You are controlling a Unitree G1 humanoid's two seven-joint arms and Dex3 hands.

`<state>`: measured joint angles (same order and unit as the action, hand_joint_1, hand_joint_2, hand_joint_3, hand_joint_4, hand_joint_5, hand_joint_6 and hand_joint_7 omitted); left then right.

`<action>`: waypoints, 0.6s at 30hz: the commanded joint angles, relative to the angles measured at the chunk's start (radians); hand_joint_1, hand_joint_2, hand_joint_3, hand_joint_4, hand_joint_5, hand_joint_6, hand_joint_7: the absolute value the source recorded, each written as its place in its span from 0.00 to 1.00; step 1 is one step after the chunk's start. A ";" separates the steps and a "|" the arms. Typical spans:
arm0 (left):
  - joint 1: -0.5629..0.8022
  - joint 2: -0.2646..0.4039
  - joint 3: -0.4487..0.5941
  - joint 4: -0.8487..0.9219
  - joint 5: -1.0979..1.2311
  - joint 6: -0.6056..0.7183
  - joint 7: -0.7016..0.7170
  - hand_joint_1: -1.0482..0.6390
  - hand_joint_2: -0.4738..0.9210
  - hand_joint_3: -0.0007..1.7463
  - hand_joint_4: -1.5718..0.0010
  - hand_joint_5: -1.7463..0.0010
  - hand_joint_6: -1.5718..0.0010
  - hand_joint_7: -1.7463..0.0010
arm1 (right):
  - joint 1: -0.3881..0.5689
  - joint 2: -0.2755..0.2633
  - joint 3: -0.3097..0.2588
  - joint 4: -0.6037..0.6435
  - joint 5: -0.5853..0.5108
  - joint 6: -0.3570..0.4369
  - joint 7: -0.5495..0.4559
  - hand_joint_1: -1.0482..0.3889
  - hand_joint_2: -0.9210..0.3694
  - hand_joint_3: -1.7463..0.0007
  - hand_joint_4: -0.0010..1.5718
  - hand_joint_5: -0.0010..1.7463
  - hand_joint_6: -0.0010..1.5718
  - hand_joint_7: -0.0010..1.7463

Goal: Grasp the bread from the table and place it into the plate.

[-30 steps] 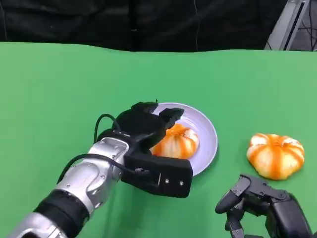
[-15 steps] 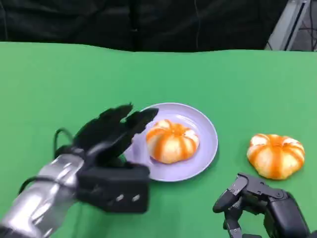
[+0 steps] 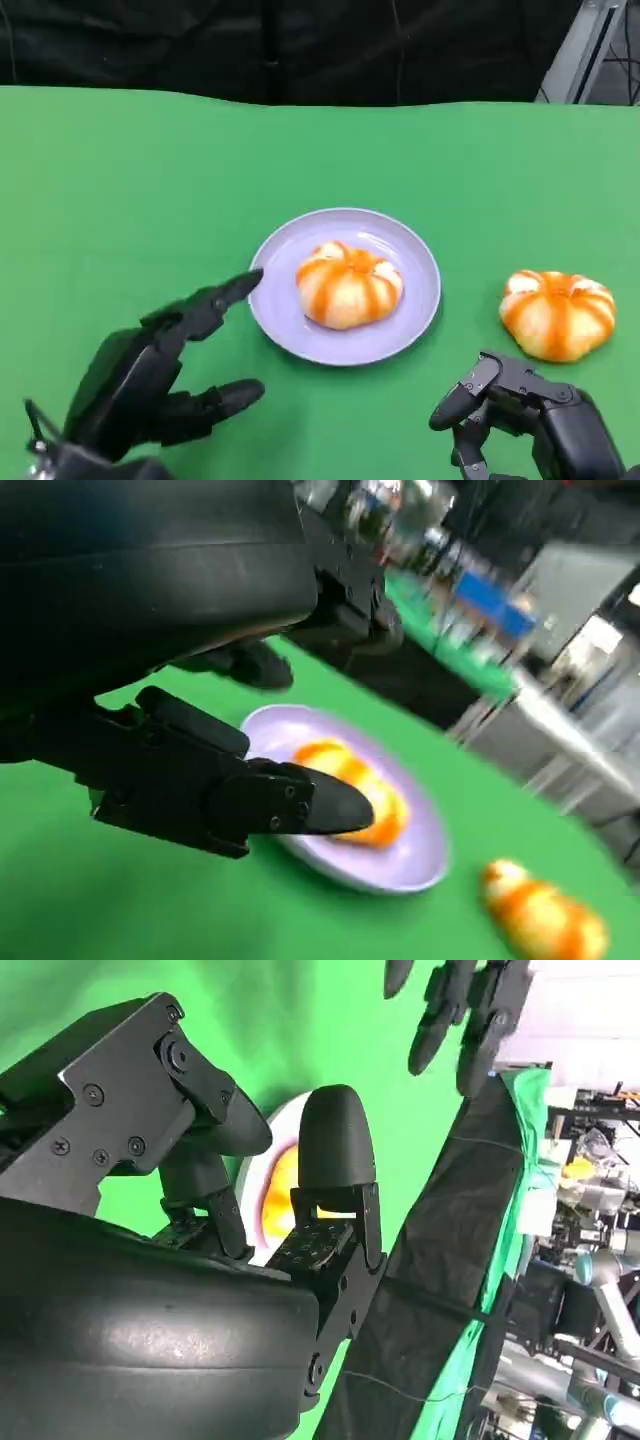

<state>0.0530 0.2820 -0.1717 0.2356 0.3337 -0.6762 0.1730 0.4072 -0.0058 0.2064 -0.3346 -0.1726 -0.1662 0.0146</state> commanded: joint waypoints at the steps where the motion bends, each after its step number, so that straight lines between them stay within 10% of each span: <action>1: 0.023 -0.057 0.036 0.060 -0.077 -0.114 0.021 0.51 0.98 0.19 0.57 0.43 0.44 0.78 | 0.006 -0.009 -0.011 -0.004 0.018 -0.006 0.002 0.75 0.40 0.25 0.45 0.94 0.48 0.77; 3: 0.047 -0.069 0.045 0.054 -0.104 -0.114 0.000 0.52 0.98 0.22 0.55 0.36 0.41 0.74 | 0.008 -0.011 -0.014 -0.008 0.017 -0.006 0.002 0.75 0.40 0.25 0.44 0.94 0.47 0.77; 5: 0.079 -0.079 0.051 0.036 -0.140 -0.099 -0.024 0.53 0.85 0.48 0.50 0.14 0.45 0.44 | 0.011 -0.014 -0.018 -0.012 0.017 -0.005 0.002 0.74 0.38 0.27 0.45 0.93 0.47 0.77; 10: 0.144 -0.132 0.057 -0.027 -0.267 -0.041 -0.085 0.54 0.71 0.72 0.48 0.02 0.50 0.18 | 0.013 -0.019 -0.025 -0.009 0.018 -0.014 0.007 0.74 0.38 0.28 0.45 0.93 0.47 0.77; 18: 0.137 -0.186 0.092 -0.020 -0.338 -0.049 -0.147 0.55 0.66 0.77 0.49 0.00 0.51 0.11 | 0.014 -0.019 -0.028 -0.014 0.029 -0.007 0.015 0.75 0.37 0.28 0.44 0.94 0.47 0.77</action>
<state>0.1916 0.0963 -0.0998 0.2191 0.0069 -0.7243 0.0427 0.4126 -0.0136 0.1847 -0.3371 -0.1564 -0.1670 0.0277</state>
